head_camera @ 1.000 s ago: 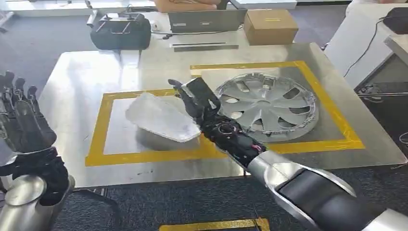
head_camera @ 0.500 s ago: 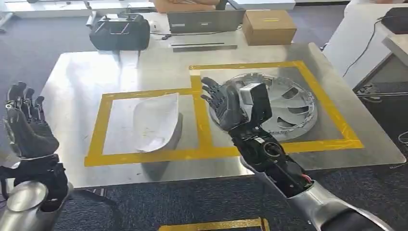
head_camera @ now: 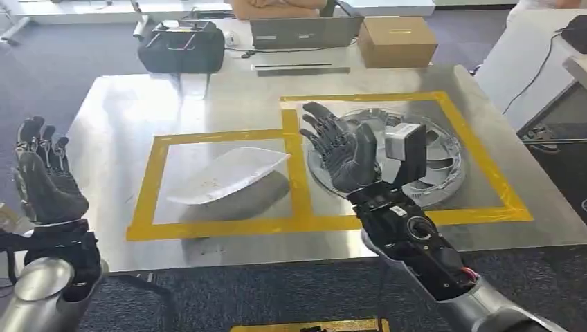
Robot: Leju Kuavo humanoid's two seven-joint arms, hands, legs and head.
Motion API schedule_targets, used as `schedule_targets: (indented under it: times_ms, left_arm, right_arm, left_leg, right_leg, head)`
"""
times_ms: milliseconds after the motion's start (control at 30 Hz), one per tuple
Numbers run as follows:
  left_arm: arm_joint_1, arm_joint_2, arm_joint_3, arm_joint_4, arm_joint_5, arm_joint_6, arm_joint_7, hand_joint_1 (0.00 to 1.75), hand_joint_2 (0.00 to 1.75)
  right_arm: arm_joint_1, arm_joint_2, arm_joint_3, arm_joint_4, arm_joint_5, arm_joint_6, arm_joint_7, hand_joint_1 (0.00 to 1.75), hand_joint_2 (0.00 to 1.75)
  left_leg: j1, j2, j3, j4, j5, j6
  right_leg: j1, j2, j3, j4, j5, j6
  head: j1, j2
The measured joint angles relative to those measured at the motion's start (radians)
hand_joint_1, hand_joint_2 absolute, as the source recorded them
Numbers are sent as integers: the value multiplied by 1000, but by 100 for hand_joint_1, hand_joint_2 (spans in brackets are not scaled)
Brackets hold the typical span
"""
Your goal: Take the parts from the cabinet and place them on the table.
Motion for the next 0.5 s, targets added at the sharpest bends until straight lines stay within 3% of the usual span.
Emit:
schedule_targets:
  times_ms: [33,67,100,133,200,233,267,300,367,400,433,467,500]
  left_arm:
    - [0,0,0,0,0,0,0,0,0]
    - [0,0,0,-1,0,3,1,0,0]
    - [0,1,0,-2,-1,5,2,0,0]
    - [-1,1,0,-2,-1,5,5,0,0]
    - [1,1,0,-3,-2,6,6,0,0]
    - [1,2,0,-3,-3,8,7,0,0]
    - [1,4,0,-5,-3,11,8,0,0]
    - [1,4,0,-7,-3,11,10,0,0]
    - [4,6,0,-10,-3,15,16,0,0]
    - [6,7,0,-10,-3,15,18,0,0]
    - [9,7,0,-10,-3,15,18,0,0]
    - [12,8,0,-10,-3,16,21,0,0]
    - [13,8,-1,-11,-3,16,21,0,0]
  right_arm:
    - [0,-3,0,-7,0,0,0,0,0]
    - [0,-7,0,-13,0,1,0,0,0]
    - [0,-8,1,-17,-1,3,0,0,0]
    - [2,-8,2,-22,-3,3,1,0,0]
    - [6,-10,2,-27,-3,3,1,0,0]
    - [6,-12,2,-34,-4,3,2,0,0]
    - [6,-13,3,-40,-4,3,3,0,0]
    - [6,-13,3,-47,-4,2,3,0,0]
    - [7,-13,4,-52,-5,1,5,0,0]
    - [8,-13,4,-52,-6,1,7,0,0]
    - [9,-14,4,-52,-6,0,10,0,0]
    - [11,-14,5,-55,-6,0,13,0,0]
    - [12,-14,5,-60,-6,-1,13,0,0]
  left_leg:
    - [4,-1,2,6,-5,-7]
    - [4,-2,0,13,-10,-16]
    - [0,-4,-6,23,-12,-22]
    - [1,-4,-13,24,-9,-27]
    - [5,-2,-15,17,0,-41]
    - [5,-2,-19,23,-1,-47]
    - [8,-1,-26,41,-22,-51]
    - [8,-1,-46,92,-62,-54]
    - [8,-1,-119,269,-150,-59]
    - [8,-1,-151,343,-177,-58]
    - [8,-1,-161,370,-180,-55]
    - [5,-1,-143,344,-161,-49]
    - [2,-2,-104,276,-129,-41]
  right_leg:
    - [-3,0,42,-101,58,3]
    - [-7,0,66,-172,83,7]
    - [3,4,77,-187,75,5]
    - [-1,5,81,-186,72,-6]
    - [8,10,73,-183,77,-17]
    - [5,9,72,-189,85,-29]
    - [4,8,74,-189,89,-36]
    - [4,8,72,-189,92,-40]
    - [9,7,66,-189,97,-48]
    - [12,6,62,-189,99,-52]
    - [16,6,58,-189,102,-55]
    - [19,6,54,-189,106,-57]
    - [22,7,51,-189,109,-58]
  head:
    - [2,0]
    - [7,0]
    - [13,0]
    - [10,0]
    - [0,0]
    - [1,0]
    - [0,0]
    - [-10,0]
    - [-27,0]
    - [-31,0]
    - [-32,0]
    - [-32,0]
    - [-33,0]
